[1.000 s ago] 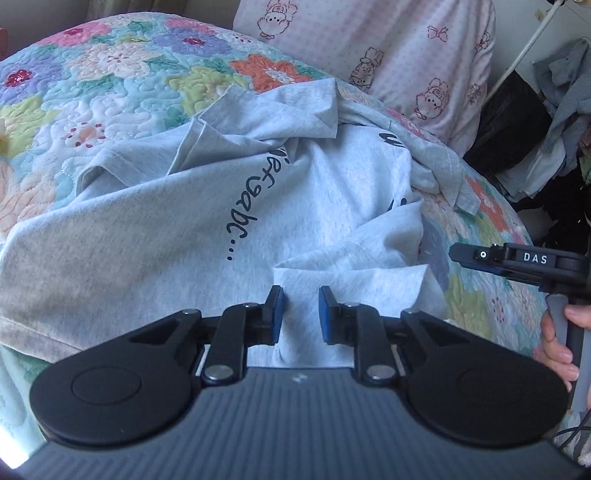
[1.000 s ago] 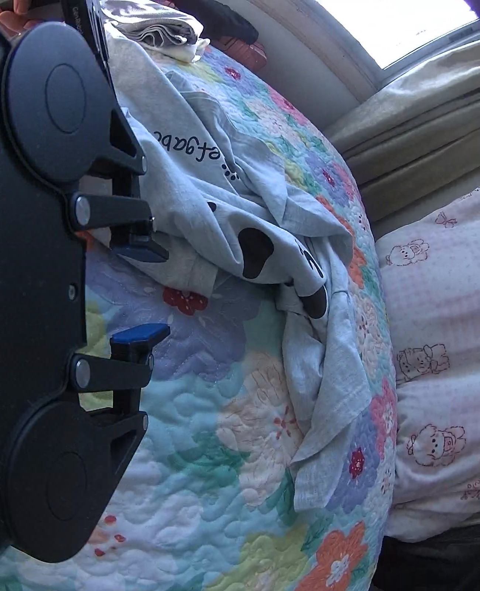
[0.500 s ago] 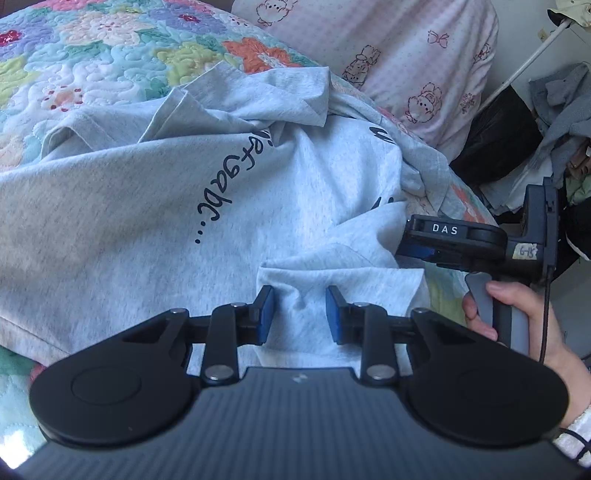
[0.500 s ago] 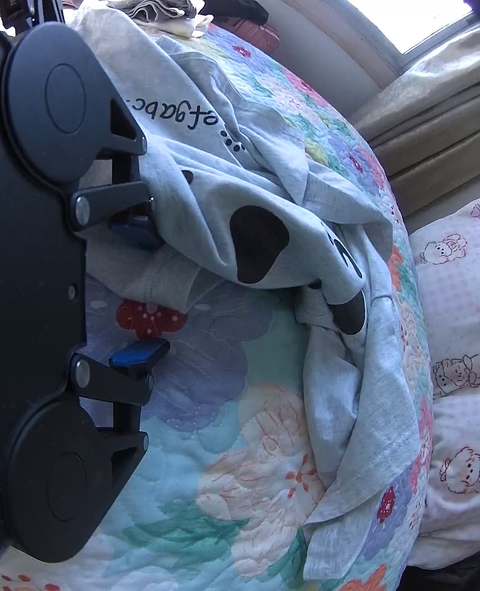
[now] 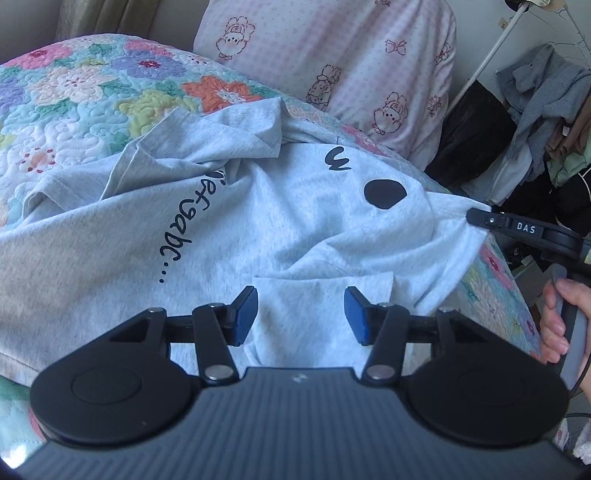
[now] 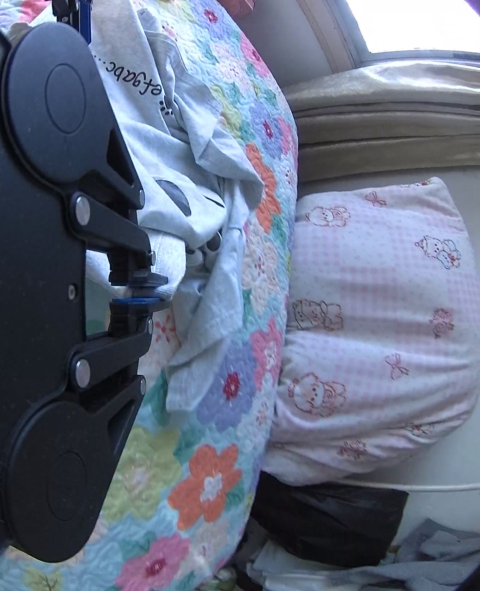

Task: Fold clothes

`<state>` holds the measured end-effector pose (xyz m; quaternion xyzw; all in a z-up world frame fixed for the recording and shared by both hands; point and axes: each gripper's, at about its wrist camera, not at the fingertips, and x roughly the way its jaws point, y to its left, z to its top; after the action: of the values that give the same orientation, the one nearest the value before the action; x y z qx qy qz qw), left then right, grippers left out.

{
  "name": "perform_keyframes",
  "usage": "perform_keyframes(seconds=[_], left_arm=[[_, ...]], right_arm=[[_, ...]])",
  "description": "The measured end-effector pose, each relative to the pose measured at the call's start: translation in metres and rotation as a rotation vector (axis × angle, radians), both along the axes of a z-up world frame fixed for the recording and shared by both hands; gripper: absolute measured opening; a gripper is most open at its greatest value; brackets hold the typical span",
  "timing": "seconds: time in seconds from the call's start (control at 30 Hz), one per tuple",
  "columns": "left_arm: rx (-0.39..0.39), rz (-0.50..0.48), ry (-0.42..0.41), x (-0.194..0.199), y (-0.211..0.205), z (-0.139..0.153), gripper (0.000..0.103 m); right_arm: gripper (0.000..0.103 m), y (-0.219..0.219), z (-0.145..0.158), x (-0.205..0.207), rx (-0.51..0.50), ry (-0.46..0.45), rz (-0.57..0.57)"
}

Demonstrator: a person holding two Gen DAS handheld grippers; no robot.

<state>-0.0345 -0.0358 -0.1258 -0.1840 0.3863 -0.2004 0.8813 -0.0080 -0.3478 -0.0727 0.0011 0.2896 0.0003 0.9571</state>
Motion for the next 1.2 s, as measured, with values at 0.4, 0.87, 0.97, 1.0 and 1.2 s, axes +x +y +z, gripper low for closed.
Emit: perform_keyframes(seconds=[0.4, 0.87, 0.97, 1.0, 1.2], left_arm=[[-0.005, -0.132, 0.046, -0.013, -0.029, -0.002, 0.062], [0.089, -0.201, 0.094, -0.007, -0.051, -0.028, 0.062], [0.125, -0.237, 0.101, -0.008, -0.061, -0.033, 0.062], [0.135, -0.248, 0.094, -0.009, -0.065, -0.032, 0.062], [0.130, -0.315, 0.051, -0.022, -0.085, -0.026, 0.063]], right_arm=[[0.005, -0.025, 0.025, -0.041, -0.193, 0.001, -0.112], [0.006, -0.061, -0.026, 0.021, -0.409, 0.258, -0.139], [0.016, -0.078, -0.027, 0.022, -0.225, 0.331, -0.176], [0.022, -0.080, -0.024, 0.015, -0.182, 0.318, -0.170], [0.051, -0.092, -0.036, -0.025, 0.147, 0.376, -0.031]])
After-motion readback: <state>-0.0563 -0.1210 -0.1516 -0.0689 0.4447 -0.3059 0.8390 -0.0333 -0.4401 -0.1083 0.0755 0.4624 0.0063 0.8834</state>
